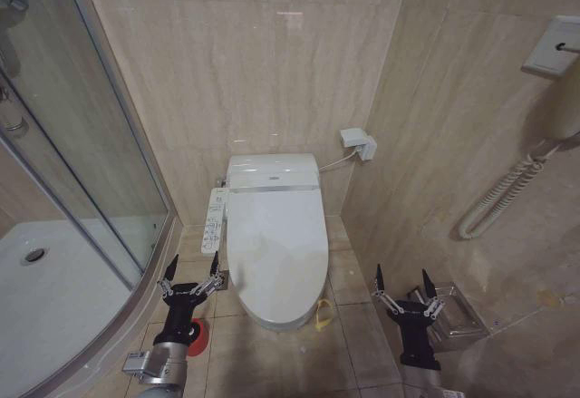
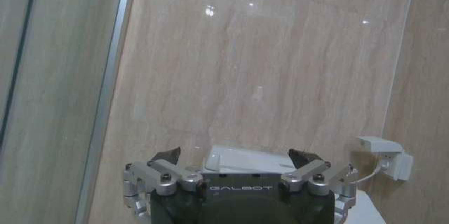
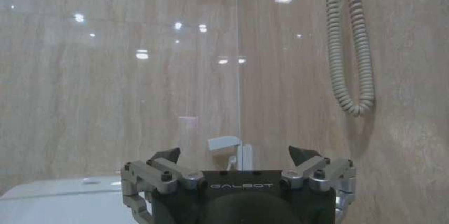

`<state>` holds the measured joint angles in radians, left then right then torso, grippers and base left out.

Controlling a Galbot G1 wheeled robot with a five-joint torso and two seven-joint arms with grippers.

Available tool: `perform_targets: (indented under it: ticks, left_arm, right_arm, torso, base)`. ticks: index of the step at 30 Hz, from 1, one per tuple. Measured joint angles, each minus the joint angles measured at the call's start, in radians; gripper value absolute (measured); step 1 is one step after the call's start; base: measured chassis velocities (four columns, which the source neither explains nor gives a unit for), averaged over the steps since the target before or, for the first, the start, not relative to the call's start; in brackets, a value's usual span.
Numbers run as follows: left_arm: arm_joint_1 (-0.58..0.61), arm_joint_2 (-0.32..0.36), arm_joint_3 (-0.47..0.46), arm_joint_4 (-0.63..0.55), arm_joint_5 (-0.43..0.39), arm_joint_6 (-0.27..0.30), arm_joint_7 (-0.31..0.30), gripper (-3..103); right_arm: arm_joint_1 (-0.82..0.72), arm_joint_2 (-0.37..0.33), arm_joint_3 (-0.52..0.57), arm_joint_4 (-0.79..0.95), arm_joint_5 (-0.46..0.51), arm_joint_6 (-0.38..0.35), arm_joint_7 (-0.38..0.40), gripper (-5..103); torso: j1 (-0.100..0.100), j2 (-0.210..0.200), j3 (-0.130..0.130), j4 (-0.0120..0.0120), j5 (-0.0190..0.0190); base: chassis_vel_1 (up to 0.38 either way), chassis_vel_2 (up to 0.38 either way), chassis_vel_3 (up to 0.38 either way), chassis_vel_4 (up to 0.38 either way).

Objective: Open the toilet lid, clean the toilet bowl with a toilet brush, close the toilet lid, and flush.

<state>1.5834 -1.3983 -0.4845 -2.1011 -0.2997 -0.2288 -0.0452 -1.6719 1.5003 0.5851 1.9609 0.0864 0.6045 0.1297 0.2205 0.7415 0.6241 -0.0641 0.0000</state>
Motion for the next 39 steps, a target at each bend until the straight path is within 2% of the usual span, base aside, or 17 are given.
perform_targets:
  ticks: [16, 25, 31, 34, 39]
  left_arm:
    - [0.010, -0.004, 0.006, -0.011, 0.005, -0.003, 0.002, 100]
    - [0.011, -0.012, 0.008, -0.011, 0.006, -0.009, 0.002, 100]
    - [-0.005, -0.010, 0.007, 0.012, 0.005, -0.013, 0.002, 100]
    - [-0.033, -0.003, 0.017, 0.045, 0.004, -0.016, 0.002, 100]
    - [-0.107, 0.015, 0.063, 0.138, -0.002, -0.033, 0.003, 100]
  right_arm:
    - [-0.013, 0.001, -0.011, 0.004, 0.007, 0.028, 0.008, 100]
    - [-0.070, -0.009, -0.058, -0.001, -0.088, 0.030, 0.040, 100]
    - [-0.117, -0.066, -0.120, -0.012, -0.149, 0.005, 0.067, 100]
    - [-0.148, -0.105, -0.148, -0.002, -0.174, -0.008, 0.071, 100]
    - [-0.213, -0.156, -0.170, 0.015, -0.189, -0.022, 0.074, 100]
  torso:
    - [0.001, 0.000, 0.000, 0.0001, 0.0000]
    - [0.000, 0.000, 0.000, -0.0001, 0.0001]
    - [0.000, 0.000, 0.000, 0.0000, 0.0001]
    - [0.000, 0.000, 0.000, 0.0005, 0.0002]
    - [0.000, 0.000, 0.000, -0.0005, 0.0001]
  base:
    - [-0.028, 0.040, 0.040, -0.039]
    - [0.004, -0.024, -0.009, 0.001]
    - [0.000, 0.000, 0.000, 0.000]
    - [0.000, 0.000, 0.000, 0.000]
    - [0.000, 0.000, 0.000, 0.000]
